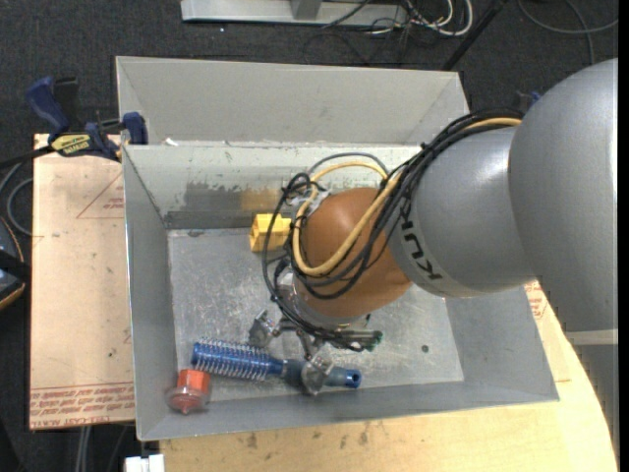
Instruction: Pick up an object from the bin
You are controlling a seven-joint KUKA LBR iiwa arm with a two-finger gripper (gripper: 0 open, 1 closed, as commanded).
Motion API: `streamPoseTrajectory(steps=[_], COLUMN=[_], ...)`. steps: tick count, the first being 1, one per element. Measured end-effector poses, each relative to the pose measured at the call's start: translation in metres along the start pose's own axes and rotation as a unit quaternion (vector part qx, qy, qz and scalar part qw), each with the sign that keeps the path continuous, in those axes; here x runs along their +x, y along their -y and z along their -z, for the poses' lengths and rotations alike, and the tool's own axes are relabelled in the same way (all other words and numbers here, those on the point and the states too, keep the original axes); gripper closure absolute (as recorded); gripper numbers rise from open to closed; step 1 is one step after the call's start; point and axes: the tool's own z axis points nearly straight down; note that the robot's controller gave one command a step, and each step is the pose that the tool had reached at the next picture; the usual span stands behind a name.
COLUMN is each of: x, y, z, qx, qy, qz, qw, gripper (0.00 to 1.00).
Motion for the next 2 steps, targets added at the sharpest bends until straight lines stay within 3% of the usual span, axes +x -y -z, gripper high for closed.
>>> streamPoseTrajectory(steps=[1,2], x=[-0.002,0.011], y=[0.001,-0.001], z=[0.001,0.139], qx=[0.002,0.001], qy=[0.0029,0.0011], qz=[-0.002,0.012], qw=[1.0,0.9999], gripper=[1.0,1.0])
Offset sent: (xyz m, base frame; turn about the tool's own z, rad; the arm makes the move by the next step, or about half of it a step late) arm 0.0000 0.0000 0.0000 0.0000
